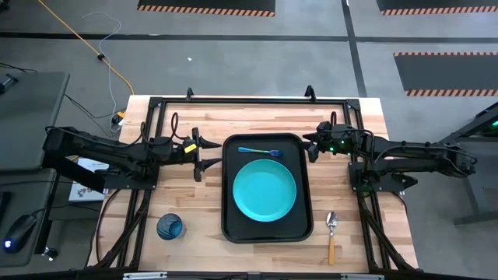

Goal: Pick and place plate/cup/fork/spoon on tray
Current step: Put the yellow spoon to the left of the blue fork on the black tray

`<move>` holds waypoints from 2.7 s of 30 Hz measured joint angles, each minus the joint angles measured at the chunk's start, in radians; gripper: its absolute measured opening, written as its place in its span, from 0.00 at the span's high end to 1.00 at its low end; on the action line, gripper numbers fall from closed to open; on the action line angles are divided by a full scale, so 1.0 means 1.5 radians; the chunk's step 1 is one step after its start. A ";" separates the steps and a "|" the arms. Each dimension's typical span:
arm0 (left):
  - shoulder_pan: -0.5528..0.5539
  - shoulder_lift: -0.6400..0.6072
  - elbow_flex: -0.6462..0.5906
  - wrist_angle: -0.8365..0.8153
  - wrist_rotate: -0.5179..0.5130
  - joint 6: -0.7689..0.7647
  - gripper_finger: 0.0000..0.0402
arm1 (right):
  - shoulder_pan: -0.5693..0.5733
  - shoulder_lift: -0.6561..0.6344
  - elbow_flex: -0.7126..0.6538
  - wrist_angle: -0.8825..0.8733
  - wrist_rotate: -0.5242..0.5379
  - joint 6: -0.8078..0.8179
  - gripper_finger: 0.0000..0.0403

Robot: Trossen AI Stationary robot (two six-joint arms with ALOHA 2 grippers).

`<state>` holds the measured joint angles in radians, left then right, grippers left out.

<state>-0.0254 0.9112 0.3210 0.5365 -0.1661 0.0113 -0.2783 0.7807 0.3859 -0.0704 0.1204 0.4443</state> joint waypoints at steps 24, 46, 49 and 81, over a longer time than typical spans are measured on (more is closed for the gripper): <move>0.000 0.000 0.000 0.000 0.000 0.000 0.44 | 0.000 0.000 0.000 0.000 -0.013 0.000 0.50; 0.000 0.000 0.000 0.000 0.000 0.000 0.44 | 0.000 0.000 0.000 0.000 -0.078 0.011 0.50; 0.000 0.000 0.000 0.000 0.000 0.000 0.44 | 0.000 0.000 0.000 0.000 -0.199 0.021 0.50; 0.000 0.000 0.000 0.000 0.000 -0.011 0.44 | 0.437 0.000 0.000 -0.229 -0.184 0.421 0.50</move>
<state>-0.0259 0.9112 0.3214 0.5362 -0.1665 -0.0059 0.3778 0.7803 0.3859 -0.4142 -0.1563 1.0761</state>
